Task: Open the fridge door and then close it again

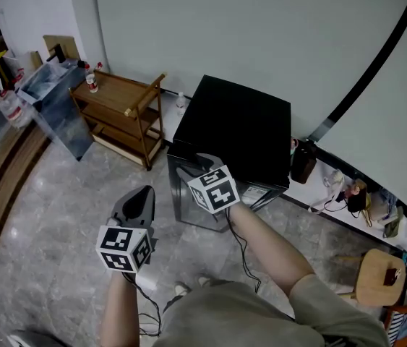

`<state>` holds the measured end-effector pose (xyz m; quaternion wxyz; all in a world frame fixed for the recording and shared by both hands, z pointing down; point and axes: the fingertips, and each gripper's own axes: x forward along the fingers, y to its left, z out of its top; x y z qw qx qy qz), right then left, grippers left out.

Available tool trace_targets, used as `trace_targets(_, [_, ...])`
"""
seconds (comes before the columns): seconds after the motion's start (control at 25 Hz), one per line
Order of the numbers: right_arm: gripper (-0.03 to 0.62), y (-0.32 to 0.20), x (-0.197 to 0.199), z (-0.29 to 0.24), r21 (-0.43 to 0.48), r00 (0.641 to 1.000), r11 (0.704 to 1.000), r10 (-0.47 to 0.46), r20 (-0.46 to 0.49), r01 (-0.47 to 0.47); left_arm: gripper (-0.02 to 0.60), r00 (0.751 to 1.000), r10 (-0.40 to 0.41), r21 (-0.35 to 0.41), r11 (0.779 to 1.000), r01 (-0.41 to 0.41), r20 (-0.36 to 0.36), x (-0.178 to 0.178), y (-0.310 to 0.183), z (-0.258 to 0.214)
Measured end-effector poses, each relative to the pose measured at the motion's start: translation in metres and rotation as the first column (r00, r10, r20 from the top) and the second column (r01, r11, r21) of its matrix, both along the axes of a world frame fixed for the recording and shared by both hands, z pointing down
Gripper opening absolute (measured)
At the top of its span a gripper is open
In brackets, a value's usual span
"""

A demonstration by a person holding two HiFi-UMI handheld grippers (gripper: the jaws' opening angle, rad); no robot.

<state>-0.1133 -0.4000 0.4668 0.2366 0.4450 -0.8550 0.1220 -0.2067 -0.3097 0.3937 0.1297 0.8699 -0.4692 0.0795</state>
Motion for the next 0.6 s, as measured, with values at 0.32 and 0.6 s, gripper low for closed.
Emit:
trace_targets(0.32, [0.207, -0.012, 0.005, -0.002, -0.023, 0.999, 0.999, 0.048, 0.002, -0.048, 0.008, 1.000, -0.001, 0.011, 1.000, 0.001, 0.022, -0.005, 0.004, -0.010])
trace_targets(0.6, [0.253, 0.001, -0.006, -0.012, -0.041, 0.981, 0.999, -0.023, 0.194, 0.031, 0.008, 0.999, -0.043, 0.033, 0.999, 0.043, 0.022, -0.019, 0.018, -0.025])
